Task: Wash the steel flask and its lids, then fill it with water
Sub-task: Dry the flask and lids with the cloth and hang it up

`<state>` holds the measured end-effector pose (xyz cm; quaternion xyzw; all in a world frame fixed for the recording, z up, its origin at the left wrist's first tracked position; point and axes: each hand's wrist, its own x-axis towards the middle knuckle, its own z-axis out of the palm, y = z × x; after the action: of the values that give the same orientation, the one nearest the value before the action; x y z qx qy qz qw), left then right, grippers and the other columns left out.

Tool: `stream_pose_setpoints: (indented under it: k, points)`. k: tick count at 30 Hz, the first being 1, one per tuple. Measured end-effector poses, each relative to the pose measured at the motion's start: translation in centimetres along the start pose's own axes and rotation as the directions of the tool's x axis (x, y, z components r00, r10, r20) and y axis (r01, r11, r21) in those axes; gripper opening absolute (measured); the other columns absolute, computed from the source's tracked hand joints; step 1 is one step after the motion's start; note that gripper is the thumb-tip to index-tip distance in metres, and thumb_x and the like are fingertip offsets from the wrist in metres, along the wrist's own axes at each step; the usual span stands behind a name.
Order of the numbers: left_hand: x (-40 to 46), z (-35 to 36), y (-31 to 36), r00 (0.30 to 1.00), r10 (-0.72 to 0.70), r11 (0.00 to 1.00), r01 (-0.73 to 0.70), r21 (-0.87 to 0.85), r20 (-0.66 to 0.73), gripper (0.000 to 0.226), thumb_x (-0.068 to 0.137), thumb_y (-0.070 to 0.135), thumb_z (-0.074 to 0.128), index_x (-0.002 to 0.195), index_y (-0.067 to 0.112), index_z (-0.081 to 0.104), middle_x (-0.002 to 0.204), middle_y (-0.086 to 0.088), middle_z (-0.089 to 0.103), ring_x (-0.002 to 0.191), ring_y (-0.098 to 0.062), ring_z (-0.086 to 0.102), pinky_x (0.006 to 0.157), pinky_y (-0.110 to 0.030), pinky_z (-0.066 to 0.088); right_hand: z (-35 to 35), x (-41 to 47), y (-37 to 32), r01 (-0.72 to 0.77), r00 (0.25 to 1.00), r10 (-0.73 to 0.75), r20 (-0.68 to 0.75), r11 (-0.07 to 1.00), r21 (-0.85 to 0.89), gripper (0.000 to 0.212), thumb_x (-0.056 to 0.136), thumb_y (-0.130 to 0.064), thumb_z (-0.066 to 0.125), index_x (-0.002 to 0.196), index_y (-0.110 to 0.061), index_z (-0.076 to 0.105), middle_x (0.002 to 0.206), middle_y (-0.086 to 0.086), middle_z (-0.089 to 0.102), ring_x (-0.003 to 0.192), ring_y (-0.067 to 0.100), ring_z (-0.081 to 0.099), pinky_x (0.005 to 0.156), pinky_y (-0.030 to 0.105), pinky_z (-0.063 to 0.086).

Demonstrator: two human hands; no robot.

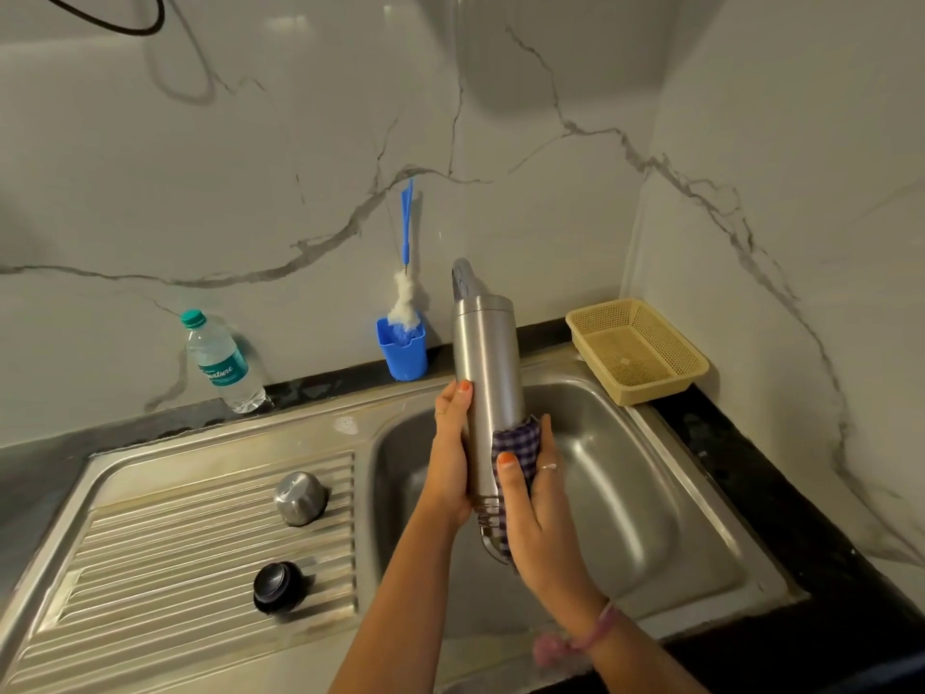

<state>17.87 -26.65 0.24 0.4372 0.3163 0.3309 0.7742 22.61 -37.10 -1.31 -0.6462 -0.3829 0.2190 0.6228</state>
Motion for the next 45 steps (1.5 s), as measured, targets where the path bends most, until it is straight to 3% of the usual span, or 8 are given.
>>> stream_pose_setpoints:
  k: [9, 12, 15, 19, 26, 31, 37, 45]
  points:
    - [-1.1, -0.3, 0.7, 0.985, 0.063, 0.988, -0.084, 0.128, 0.16, 0.067, 0.067, 0.022, 0.081, 0.128, 0.021, 0.053, 0.104, -0.007, 0.073, 0.088, -0.024, 0.072, 0.07, -0.036, 0.059, -1.0, 8.6, -4.1, -0.029, 1.0, 0.029, 0.006, 0.988, 0.152, 0.056, 0.098, -0.045, 0.043, 0.14, -0.009, 0.036, 0.112, 0.009, 0.061, 0.09, 0.006, 0.066, 0.074, 0.022, 0.056]
    - [-1.5, -0.5, 0.5, 0.987, 0.017, 0.987, -0.042, 0.157, 0.157, 0.063, 0.064, 0.024, 0.081, 0.122, 0.024, 0.057, 0.1, -0.003, 0.073, 0.086, -0.02, 0.071, 0.07, -0.032, 0.058, -2.2, 13.3, -6.1, -0.061, 0.998, 0.056, 0.026, 0.965, 0.255, 0.046, 0.102, -0.037, 0.037, 0.131, -0.003, 0.046, 0.104, 0.011, 0.063, 0.089, 0.019, 0.064, 0.08, 0.034, 0.051]
    - [-1.7, -0.2, 0.8, 0.99, 0.049, 0.985, -0.069, 0.156, 0.132, 0.057, 0.067, 0.025, 0.08, 0.119, 0.023, 0.059, 0.1, -0.002, 0.074, 0.088, -0.018, 0.072, 0.071, -0.03, 0.058, -2.2, 15.1, -7.2, -0.079, 0.994, 0.062, 0.085, 0.974, 0.213, 0.057, 0.094, -0.051, 0.038, 0.13, -0.008, 0.05, 0.112, 0.015, 0.064, 0.098, 0.024, 0.064, 0.09, 0.043, 0.051]
    - [-0.9, -0.3, 1.5, 0.988, 0.13, 0.991, -0.132, 0.017, 0.088, 0.06, 0.076, 0.028, 0.079, 0.131, 0.017, 0.058, 0.117, -0.014, 0.069, 0.099, -0.029, 0.068, 0.084, -0.045, 0.058, -1.1, 11.4, -5.9, -0.003, 0.981, -0.027, 0.192, 0.988, 0.154, 0.026, 0.101, -0.036, 0.04, 0.126, -0.03, 0.043, 0.116, 0.01, 0.059, 0.095, 0.019, 0.066, 0.082, 0.033, 0.057]
    - [-1.5, -0.8, 0.2, 0.998, -0.05, 0.99, 0.053, -0.133, 0.022, 0.06, 0.085, 0.052, 0.055, 0.127, 0.009, 0.056, 0.099, -0.016, 0.072, 0.086, -0.025, 0.07, 0.075, -0.038, 0.059, 0.6, 1.6, -1.2, 0.179, 0.981, -0.165, 0.1, 0.971, -0.159, 0.074, 0.094, -0.05, 0.04, 0.154, -0.019, 0.01, 0.153, -0.006, 0.019, 0.13, -0.017, 0.027, 0.099, 0.001, 0.029]
    - [-0.8, -0.8, 0.2, 0.999, 0.033, 0.999, -0.032, -0.032, 0.02, 0.094, 0.06, 0.056, 0.086, 0.133, 0.011, 0.048, 0.117, -0.019, 0.067, 0.093, -0.027, 0.07, 0.074, -0.038, 0.06, 0.7, 3.7, -1.8, 0.063, 0.997, -0.063, 0.039, 0.998, 0.005, 0.073, 0.09, -0.058, 0.04, 0.151, -0.022, 0.02, 0.142, 0.0, 0.042, 0.121, 0.0, 0.05, 0.098, 0.027, 0.049]
    - [-0.9, -1.1, 0.5, 0.997, 0.023, 0.997, -0.029, 0.073, 0.074, 0.049, 0.076, 0.023, 0.081, 0.118, 0.015, 0.058, 0.104, -0.009, 0.072, 0.093, -0.023, 0.071, 0.08, -0.039, 0.059, 0.6, 10.9, -5.4, 0.086, 0.994, -0.083, 0.066, 0.995, -0.045, 0.069, 0.093, -0.062, 0.031, 0.151, -0.029, 0.017, 0.141, 0.005, 0.046, 0.126, 0.021, 0.05, 0.104, 0.044, 0.045]
    - [-1.1, -1.3, 0.5, 0.996, 0.041, 0.992, -0.049, 0.118, 0.073, 0.06, 0.064, 0.035, 0.077, 0.116, 0.014, 0.057, 0.092, -0.004, 0.073, 0.082, -0.017, 0.071, 0.072, -0.033, 0.058, 0.1, 13.5, -8.4, 0.066, 0.982, -0.064, 0.178, 0.998, -0.008, 0.03, 0.102, -0.039, 0.033, 0.125, -0.023, 0.043, 0.102, 0.002, 0.062, 0.083, 0.009, 0.063, 0.072, 0.016, 0.052]
